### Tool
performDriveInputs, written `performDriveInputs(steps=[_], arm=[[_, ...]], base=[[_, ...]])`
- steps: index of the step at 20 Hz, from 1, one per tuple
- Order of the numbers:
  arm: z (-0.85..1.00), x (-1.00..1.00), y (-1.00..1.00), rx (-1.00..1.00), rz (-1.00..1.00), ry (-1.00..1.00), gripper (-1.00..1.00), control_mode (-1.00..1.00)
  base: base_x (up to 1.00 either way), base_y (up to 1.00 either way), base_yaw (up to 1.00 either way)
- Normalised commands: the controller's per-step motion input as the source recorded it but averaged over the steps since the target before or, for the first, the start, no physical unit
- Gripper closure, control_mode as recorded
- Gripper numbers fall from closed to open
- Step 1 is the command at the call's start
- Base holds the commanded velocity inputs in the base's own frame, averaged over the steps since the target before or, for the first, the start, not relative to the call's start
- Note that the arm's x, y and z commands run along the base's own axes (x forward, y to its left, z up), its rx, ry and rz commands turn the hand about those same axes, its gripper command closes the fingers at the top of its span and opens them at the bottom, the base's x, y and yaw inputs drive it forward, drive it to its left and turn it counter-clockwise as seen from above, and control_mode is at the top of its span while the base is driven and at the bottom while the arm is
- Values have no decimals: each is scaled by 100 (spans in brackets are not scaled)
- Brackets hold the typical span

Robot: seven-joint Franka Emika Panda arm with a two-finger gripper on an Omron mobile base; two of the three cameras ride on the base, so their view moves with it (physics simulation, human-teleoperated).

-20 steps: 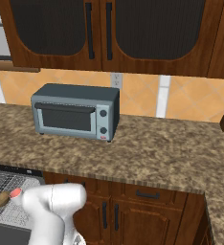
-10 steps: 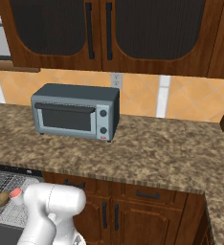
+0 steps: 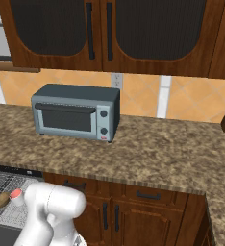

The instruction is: Pick up the cup and bowl from the counter, place them in the dishwasher, and close the dishwasher door.

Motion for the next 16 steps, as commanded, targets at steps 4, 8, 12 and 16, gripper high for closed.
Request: performDriveInputs(steps=[4, 8, 12, 16], arm=[[-98, -16, 30, -5, 0, 0, -100, -100], [-100, 0, 34, -10, 0, 4, -100, -100], [-99, 0, 38, -11, 0, 3, -100, -100], [-88, 35, 4, -13, -3, -9, -100, -100]], base=[[0, 0, 0], [0, 0, 0], [0, 0, 0], [0, 0, 0]])
